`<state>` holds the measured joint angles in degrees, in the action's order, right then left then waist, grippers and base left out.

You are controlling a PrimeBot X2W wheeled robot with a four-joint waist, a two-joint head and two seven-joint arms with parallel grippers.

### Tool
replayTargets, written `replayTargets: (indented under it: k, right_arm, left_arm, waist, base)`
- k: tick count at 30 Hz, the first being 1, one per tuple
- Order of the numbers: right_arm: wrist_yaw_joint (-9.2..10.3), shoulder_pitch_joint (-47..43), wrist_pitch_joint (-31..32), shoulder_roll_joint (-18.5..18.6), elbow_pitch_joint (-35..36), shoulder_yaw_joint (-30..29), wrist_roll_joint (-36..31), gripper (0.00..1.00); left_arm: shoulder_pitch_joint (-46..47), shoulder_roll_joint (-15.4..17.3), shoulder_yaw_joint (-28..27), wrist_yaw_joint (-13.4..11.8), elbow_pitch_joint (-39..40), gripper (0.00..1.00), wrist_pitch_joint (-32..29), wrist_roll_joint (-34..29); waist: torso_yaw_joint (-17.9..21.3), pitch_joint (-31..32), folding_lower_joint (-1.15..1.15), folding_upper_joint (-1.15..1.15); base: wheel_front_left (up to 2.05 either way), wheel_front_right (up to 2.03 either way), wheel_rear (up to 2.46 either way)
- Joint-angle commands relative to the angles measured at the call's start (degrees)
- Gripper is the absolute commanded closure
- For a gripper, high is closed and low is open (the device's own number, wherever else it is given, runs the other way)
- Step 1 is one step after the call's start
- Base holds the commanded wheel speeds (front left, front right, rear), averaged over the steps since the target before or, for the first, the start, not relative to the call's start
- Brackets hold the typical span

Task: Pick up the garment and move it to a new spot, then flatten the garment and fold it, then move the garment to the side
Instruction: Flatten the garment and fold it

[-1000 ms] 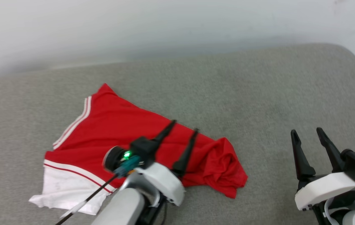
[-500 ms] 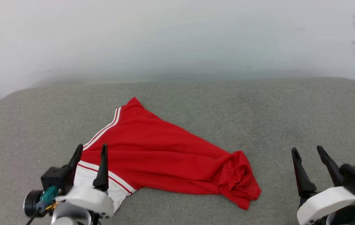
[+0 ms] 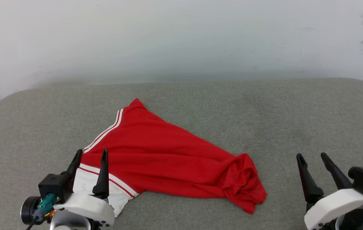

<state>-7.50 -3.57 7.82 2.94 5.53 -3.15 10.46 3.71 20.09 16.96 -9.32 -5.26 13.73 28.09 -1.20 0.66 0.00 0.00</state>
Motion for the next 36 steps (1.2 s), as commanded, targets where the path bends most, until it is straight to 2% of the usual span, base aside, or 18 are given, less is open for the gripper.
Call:
replayTargets:
  k: [1,6,7,8,15,18,21,25,32,33,34,36]
  right_arm:
    - [0.02,1.6,1.6,-0.1,-0.8,-0.6,2.3,0.00]
    - [0.02,7.1,10.1,0.8,-5.0,-3.0,4.3,0.00]
    - [0.02,7.1,10.1,0.8,-5.0,-3.0,4.3,0.00]
    - [0.02,10.3,14.7,2.1,-6.9,-2.8,5.6,0.00]
    - [0.02,22.1,32.5,8.4,-13.7,4.9,11.0,0.00]
    - [0.02,26.4,38.4,10.0,-16.9,8.8,12.5,0.00]
    - [0.02,30.1,41.6,10.9,-20.4,12.1,13.3,0.00]
    - [0.02,33.6,42.9,11.4,-25.6,16.3,14.2,0.00]
    - [0.02,35.4,45.3,11.0,-35.3,23.1,16.8,0.00]
    - [0.01,35.4,45.7,10.9,-36.2,23.9,17.5,0.56]
    - [0.01,35.6,45.9,10.8,-36.6,24.8,18.0,1.00]
    - [0.01,36.2,45.6,11.0,-37.2,26.0,19.3,1.00]
  left_arm:
    - [-0.1,0.0,0.3,-0.2,0.4,0.00,0.0,0.1]
    - [2.1,-0.5,0.7,0.3,1.6,0.00,0.3,-0.4]
    - [2.1,-0.5,0.7,0.3,1.6,0.00,0.3,-0.4]
    - [2.9,-0.9,1.1,0.7,2.1,0.00,0.5,-0.6]
    - [6.9,-3.4,2.2,1.8,2.7,0.00,1.1,-1.6]
    - [8.6,-4.4,2.2,2.5,2.2,0.00,1.3,-1.9]
    - [9.9,-5.5,2.2,3.4,1.8,0.00,1.4,-2.3]
    - [11.0,-6.5,1.6,4.5,0.9,0.00,1.6,-2.8]
    - [10.2,-7.9,-0.3,6.2,-0.1,0.00,1.6,-3.8]
    - [10.0,-8.1,-0.6,6.4,-0.2,0.00,1.5,-4.0]
    - [9.8,-8.3,-0.9,6.6,-0.4,0.00,1.5,-4.1]
    - [9.4,-8.5,-1.5,6.8,-0.8,0.00,1.5,-4.4]
  waist:
    - [-0.2,-0.3,0.00,0.00]
    - [-2.1,-1.9,0.00,0.00]
    - [-2.1,-1.9,0.00,0.00]
    - [-3.4,-3.2,0.00,0.00]
    - [-8.4,-8.1,0.00,0.00]
    - [-10.2,-10.0,0.00,0.00]
    - [-11.8,-11.9,0.00,0.00]
    - [-13.1,-13.6,0.00,0.00]
    - [-13.2,-14.4,0.00,0.00]
    - [-13.2,-14.3,0.00,0.00]
    - [-13.1,-14.2,0.00,0.00]
    - [-12.7,-13.7,0.00,0.00]
  base:
    - [0.00,0.00,0.00]
    - [0.00,0.00,0.00]
    - [0.00,0.00,0.00]
    - [0.00,0.00,0.00]
    - [0.00,0.00,0.00]
    - [0.00,0.00,0.00]
    - [0.00,0.00,0.00]
    - [0.00,0.00,0.00]
    - [0.00,0.00,0.00]
    - [0.00,0.00,0.00]
    - [0.00,0.00,0.00]
    - [0.00,0.00,0.00]
